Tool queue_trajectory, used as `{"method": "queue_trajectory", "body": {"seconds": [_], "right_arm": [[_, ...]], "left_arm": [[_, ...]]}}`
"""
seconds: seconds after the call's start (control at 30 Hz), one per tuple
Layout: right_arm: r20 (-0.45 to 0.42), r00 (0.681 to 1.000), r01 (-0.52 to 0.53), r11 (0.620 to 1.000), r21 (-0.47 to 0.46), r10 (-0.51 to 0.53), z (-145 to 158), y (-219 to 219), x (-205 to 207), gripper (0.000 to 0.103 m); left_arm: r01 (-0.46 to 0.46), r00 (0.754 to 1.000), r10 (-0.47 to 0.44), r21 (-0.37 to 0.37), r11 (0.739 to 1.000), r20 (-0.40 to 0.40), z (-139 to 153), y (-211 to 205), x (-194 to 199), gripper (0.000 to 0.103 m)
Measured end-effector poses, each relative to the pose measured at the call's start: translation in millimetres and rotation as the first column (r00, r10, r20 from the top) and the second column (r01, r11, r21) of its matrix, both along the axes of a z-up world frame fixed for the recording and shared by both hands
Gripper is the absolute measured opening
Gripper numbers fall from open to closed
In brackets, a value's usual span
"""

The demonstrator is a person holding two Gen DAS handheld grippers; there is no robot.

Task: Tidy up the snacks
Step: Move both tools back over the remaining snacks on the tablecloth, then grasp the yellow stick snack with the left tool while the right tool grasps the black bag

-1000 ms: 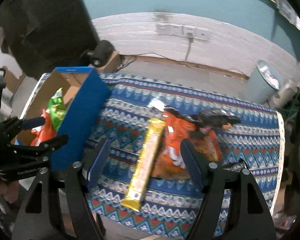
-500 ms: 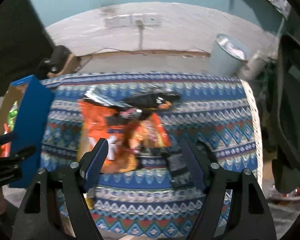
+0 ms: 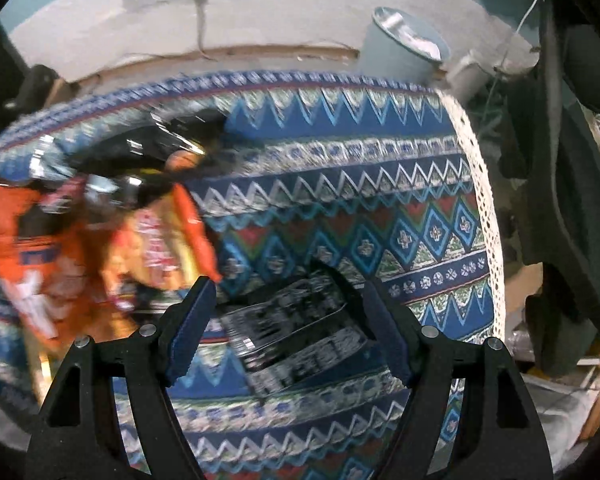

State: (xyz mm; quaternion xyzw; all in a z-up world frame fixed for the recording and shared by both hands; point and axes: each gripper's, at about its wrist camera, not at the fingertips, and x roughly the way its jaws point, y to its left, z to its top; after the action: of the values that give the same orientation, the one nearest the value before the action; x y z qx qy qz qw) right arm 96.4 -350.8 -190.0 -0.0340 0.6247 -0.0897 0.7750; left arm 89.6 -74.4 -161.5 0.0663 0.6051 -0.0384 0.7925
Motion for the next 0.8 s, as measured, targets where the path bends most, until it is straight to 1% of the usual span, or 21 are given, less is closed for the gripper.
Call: {"method": "queue_trajectory", "body": {"seconds": [0.2, 0.33, 0.47, 0.57, 0.63, 0.7, 0.8], "right_arm": [[-0.044, 0.999, 0.005, 0.999, -0.041, -0.007, -24.7, -8.2, 5.7, 0.075], [-0.078, 0.996, -0.041, 0.996, -0.085, 0.035, -34.3, -1.5, 7.7, 0.075], [-0.111, 0.989, -0.11, 0.986, -0.123, 0.096, -32.5, 12.0, -3.0, 0.075], [-0.125, 0.985, -0.135, 0.981, -0.142, 0.117, -29.5, 15.7, -18.7, 0.077], [-0.135, 0.985, -0.128, 0.982, -0.137, 0.109, -30.0, 11.3, -28.3, 0.077], [-0.143, 0.987, -0.096, 0.988, -0.118, 0.079, -31.1, 2.7, -37.5, 0.077], [-0.136, 0.99, -0.034, 0.998, -0.06, 0.026, -30.4, -12.8, -46.6, 0.077]], "left_arm": [[-0.023, 0.999, 0.022, -0.039, 0.999, -0.04, -13.9, 1.6, 7.9, 0.079], [-0.023, 0.998, 0.021, -0.044, 0.999, -0.052, -18.6, 1.0, 10.8, 0.079], [-0.023, 0.998, 0.02, -0.047, 0.999, -0.051, -19.0, 1.1, 12.1, 0.079], [-0.03, 0.998, 0.027, -0.053, 0.998, -0.055, -19.8, 0.9, 11.0, 0.081], [-0.031, 0.998, 0.028, -0.051, 0.998, -0.06, -21.9, -0.6, 9.8, 0.081], [-0.028, 0.997, 0.024, -0.054, 0.998, -0.069, -24.1, -2.8, 8.6, 0.081], [-0.037, 0.996, 0.03, -0.078, 0.996, -0.084, -25.9, -6.0, 6.4, 0.081]]}}
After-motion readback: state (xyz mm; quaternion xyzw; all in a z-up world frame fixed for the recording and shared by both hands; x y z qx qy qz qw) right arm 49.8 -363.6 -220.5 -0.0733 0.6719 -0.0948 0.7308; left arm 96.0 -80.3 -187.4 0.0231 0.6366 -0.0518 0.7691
